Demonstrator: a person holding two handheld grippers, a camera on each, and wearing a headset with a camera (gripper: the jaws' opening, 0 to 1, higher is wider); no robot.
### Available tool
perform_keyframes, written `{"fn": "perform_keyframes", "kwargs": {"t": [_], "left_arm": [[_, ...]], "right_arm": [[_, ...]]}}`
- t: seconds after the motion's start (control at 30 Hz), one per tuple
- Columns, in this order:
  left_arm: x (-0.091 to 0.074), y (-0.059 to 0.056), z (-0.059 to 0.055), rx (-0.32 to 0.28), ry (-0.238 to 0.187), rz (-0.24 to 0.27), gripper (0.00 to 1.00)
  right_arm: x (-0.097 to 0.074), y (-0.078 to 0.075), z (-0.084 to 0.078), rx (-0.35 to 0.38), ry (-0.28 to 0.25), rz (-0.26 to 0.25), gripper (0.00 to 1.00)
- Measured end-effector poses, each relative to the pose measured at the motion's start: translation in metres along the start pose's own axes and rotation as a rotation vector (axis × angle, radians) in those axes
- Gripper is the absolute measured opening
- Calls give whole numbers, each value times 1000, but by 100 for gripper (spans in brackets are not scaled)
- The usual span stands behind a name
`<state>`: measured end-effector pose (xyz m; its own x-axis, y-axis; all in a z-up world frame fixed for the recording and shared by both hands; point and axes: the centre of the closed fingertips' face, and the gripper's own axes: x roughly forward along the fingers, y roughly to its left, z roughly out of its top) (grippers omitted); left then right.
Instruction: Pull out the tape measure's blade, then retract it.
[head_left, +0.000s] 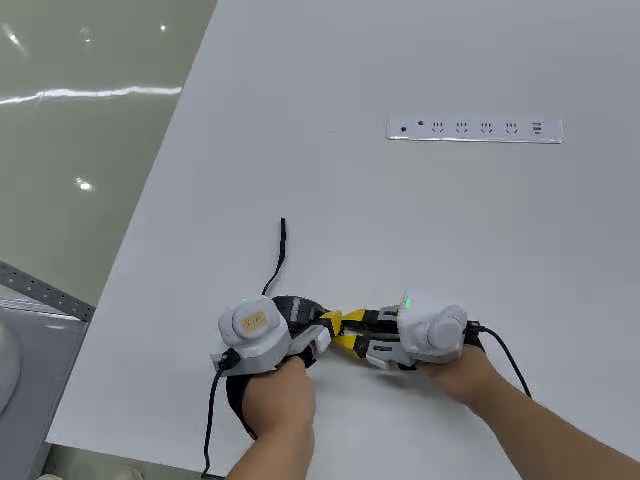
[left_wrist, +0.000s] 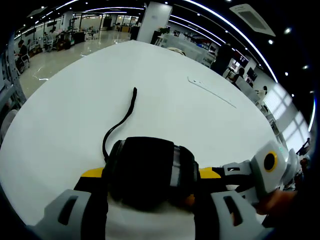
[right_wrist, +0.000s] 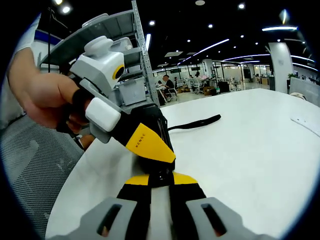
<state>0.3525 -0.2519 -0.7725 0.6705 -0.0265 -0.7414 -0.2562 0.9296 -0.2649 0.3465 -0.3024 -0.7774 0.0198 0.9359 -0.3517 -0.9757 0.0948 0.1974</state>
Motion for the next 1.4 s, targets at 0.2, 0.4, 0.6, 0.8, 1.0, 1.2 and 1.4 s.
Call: {"fn": "perform_keyframes", "kwargs": {"t": [0.2,0.4,0.6,0.8,1.0,1.2,1.4], "left_arm": [[0,0,0,13,-3,-1,68],[1,0,0,33,0,-4,70],[2,-1,0,41,6,-23,70],[2,0,-1,61,13,-27,70],[2,-1,-2,74,10,-38,70],[1,-1,-3,94,3,-62,70],[-1,-2,-4,126,-1,-98,69]], "right_arm": [[0,0,-1,7,1,-5,14],[-1,1,-1,0,4,2,18],[-4,0,-1,9,-1,7,22],[-4,1,-1,15,-2,10,23],[-4,1,0,18,-1,7,24],[-5,1,-1,27,0,0,25],[-8,0,-1,41,-3,-10,26]]}}
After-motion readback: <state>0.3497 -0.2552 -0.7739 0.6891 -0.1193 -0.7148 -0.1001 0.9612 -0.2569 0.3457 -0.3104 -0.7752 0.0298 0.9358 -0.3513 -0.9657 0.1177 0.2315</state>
